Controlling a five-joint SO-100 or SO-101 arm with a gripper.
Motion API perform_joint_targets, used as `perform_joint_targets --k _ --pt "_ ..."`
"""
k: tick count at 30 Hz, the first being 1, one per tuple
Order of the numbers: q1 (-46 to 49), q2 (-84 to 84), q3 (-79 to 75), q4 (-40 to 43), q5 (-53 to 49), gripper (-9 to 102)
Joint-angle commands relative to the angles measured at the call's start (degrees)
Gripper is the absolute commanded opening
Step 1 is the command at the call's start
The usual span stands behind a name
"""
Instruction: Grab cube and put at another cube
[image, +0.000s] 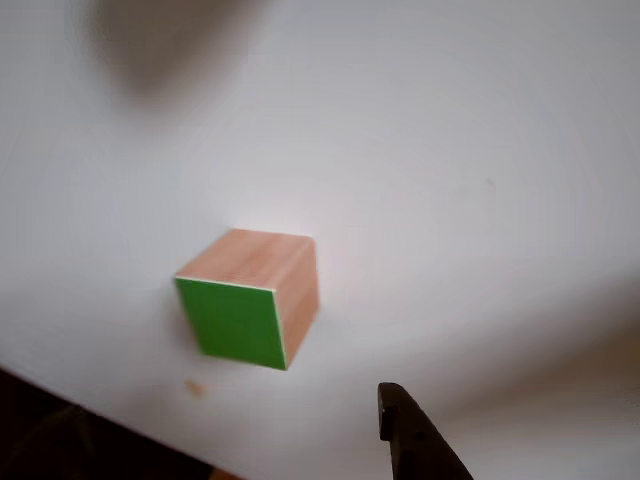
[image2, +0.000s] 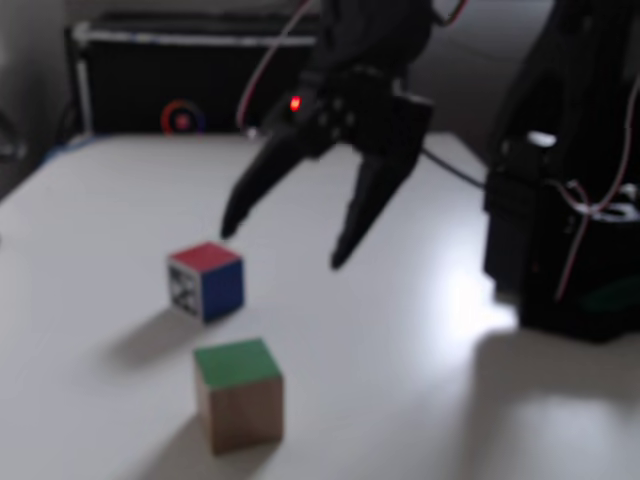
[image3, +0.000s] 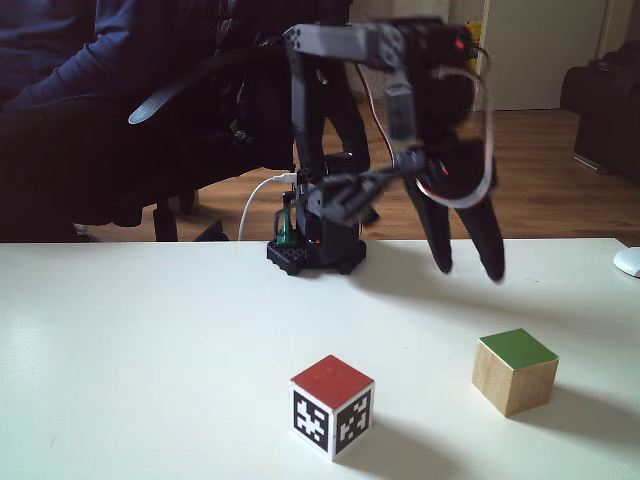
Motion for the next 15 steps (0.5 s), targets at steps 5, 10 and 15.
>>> perform_joint_targets --k 5,10,15 --pt "-2.8 -7.2 -7.4 0.1 2.2 44" --pt "-3.3 -12.1 -11.8 0.1 2.5 44" --pt "-3.4 -17.0 -15.4 0.1 2.6 45"
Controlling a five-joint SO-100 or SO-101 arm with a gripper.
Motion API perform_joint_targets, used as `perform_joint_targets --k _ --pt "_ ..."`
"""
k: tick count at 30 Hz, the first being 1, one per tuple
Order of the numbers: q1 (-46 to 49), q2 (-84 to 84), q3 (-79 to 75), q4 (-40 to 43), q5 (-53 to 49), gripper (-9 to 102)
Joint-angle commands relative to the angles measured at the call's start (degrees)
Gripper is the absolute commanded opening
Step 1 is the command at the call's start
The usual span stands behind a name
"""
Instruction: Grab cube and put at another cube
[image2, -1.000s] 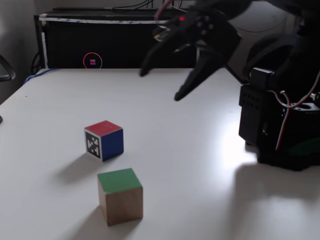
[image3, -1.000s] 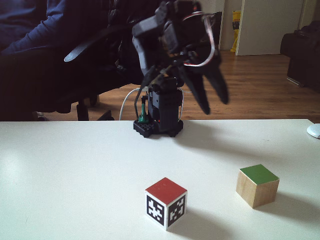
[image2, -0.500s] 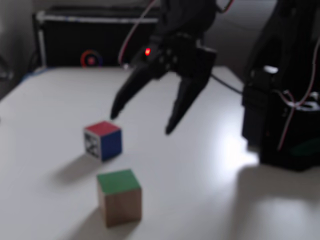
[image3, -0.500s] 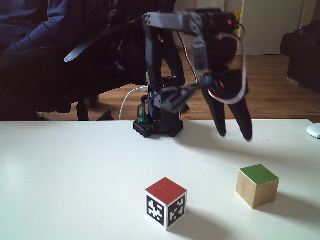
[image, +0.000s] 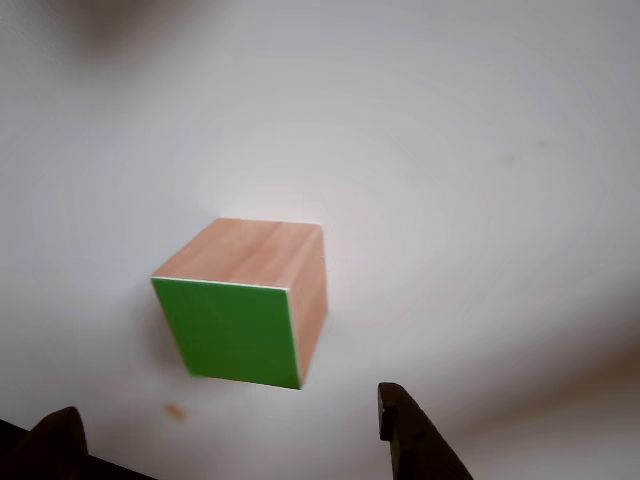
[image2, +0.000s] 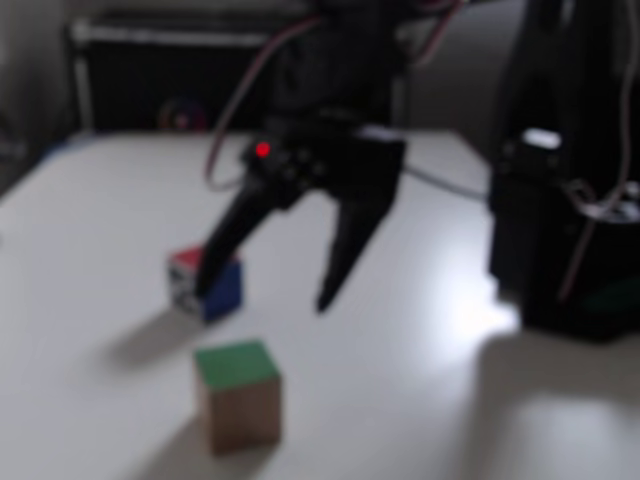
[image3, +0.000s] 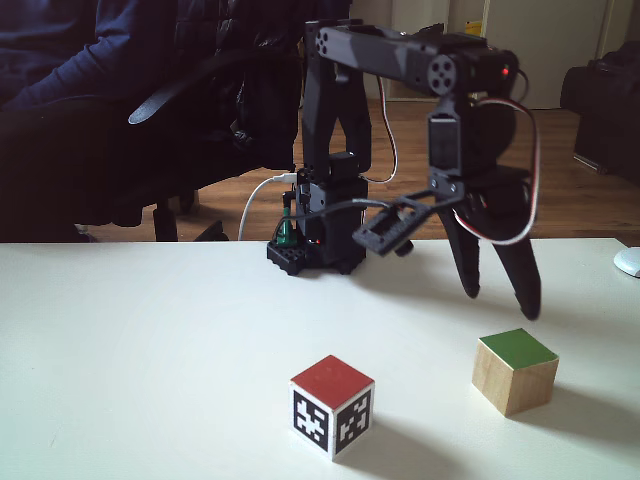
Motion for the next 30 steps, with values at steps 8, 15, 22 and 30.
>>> perform_joint_targets --k 8,15,22,30 --pt "-1.1 -8.5 -7.7 -0.5 1.1 44" --pt "-1.2 -15.3 -12.3 -0.7 1.8 44" --pt "-1.5 -20.0 -15.0 -1.6 2.2 44" --pt "-2.3 -24.6 -18.0 -2.0 3.0 43"
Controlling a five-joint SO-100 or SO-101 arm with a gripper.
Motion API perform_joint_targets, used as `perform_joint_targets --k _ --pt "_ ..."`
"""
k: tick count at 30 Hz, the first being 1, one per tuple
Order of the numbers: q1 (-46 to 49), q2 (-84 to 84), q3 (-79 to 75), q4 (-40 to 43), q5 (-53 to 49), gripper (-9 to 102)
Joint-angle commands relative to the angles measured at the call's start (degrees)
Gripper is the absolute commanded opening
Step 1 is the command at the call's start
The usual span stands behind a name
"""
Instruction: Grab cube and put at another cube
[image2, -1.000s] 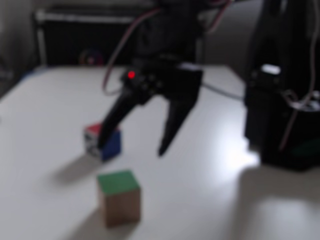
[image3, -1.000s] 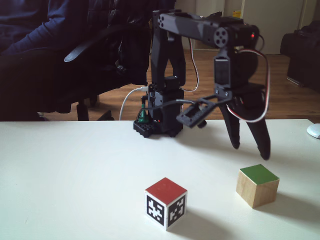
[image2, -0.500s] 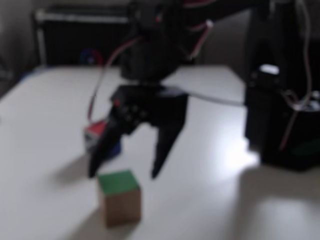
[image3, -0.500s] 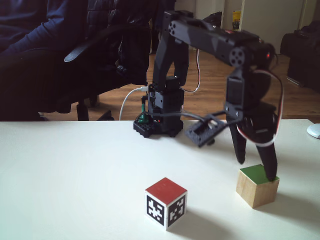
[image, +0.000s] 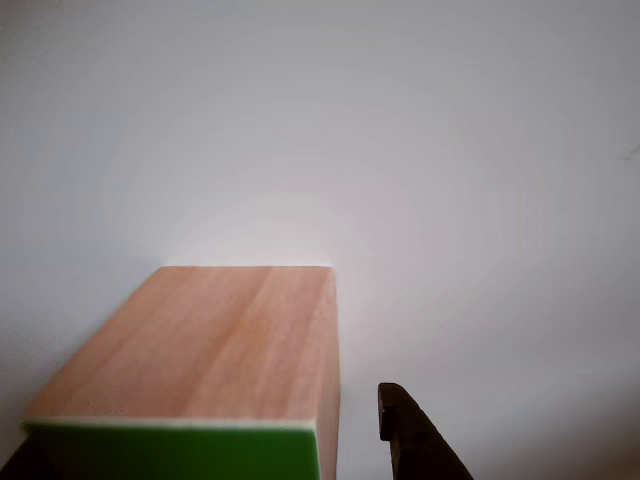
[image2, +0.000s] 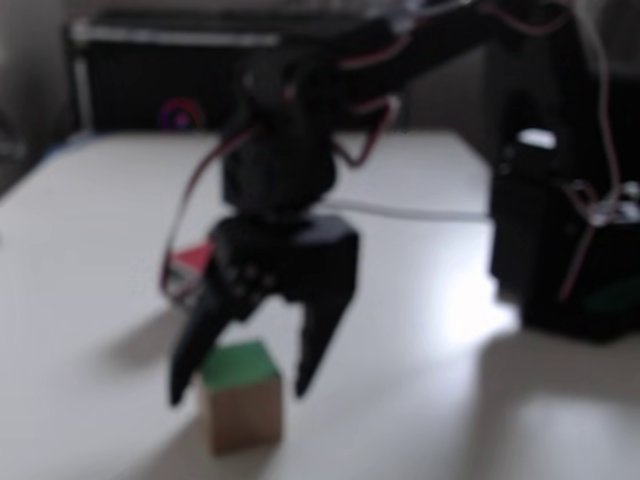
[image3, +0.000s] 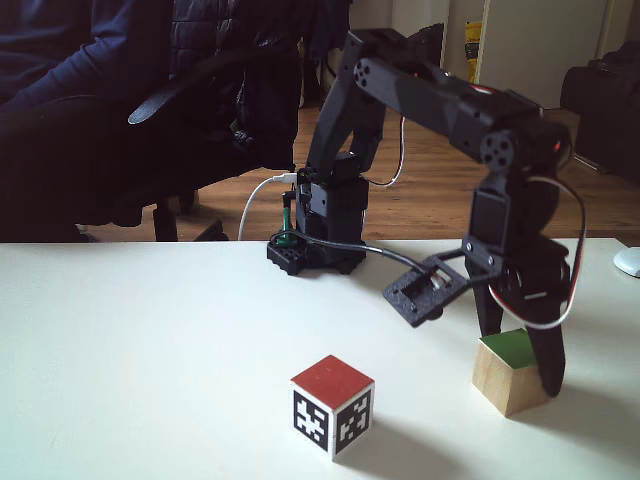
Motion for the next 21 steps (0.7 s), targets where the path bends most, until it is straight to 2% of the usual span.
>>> perform_joint_targets --k 1,6,13,21 --pt "-0.6 -0.7 -3.5 -0.8 0.5 43" --pt "-0.3 -2.8 -5.6 -0.8 0.6 38" --pt "0.4 -3.0 -6.6 -1.1 1.1 20" --pt "-0.3 3.8 -1.0 -3.6 2.5 12"
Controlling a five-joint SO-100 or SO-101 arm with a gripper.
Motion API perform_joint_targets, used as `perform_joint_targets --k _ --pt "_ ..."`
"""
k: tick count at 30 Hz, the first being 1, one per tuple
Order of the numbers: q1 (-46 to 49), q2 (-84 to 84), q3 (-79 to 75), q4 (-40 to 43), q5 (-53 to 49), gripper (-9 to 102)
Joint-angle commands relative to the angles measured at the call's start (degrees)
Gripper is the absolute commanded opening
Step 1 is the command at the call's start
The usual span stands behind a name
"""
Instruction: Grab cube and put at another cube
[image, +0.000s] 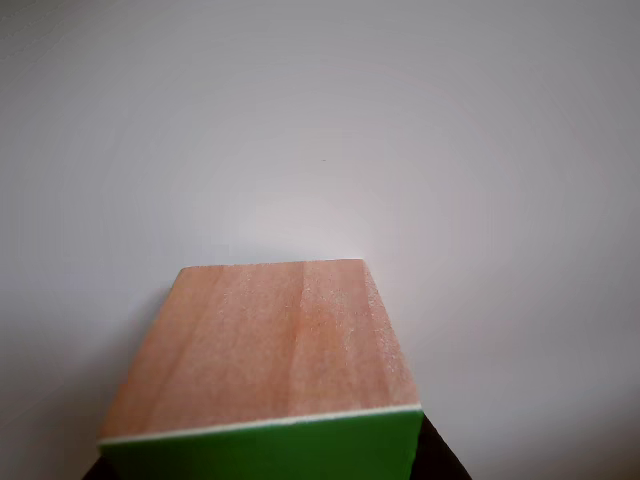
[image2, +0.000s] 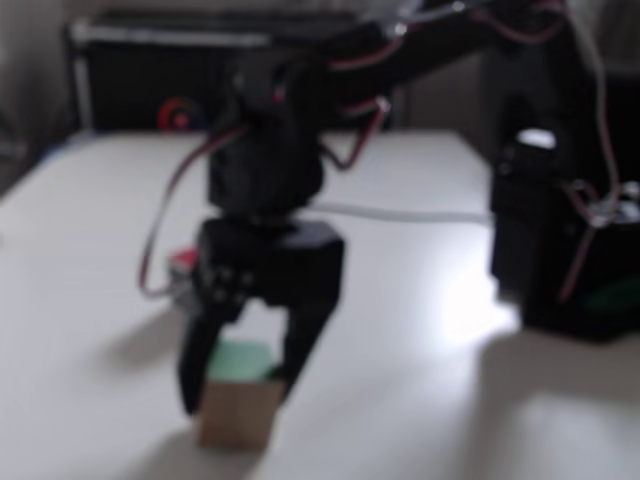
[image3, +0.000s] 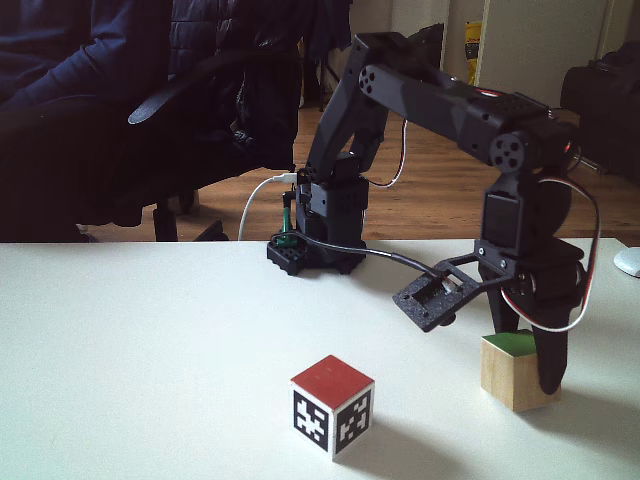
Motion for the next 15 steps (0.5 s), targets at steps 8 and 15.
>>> perform_joint_targets --k 8,15 --pt "-1.1 18.4 9.2 -1.1 2.0 11" --pt "4.3 28.3 12.6 0.5 0.6 11"
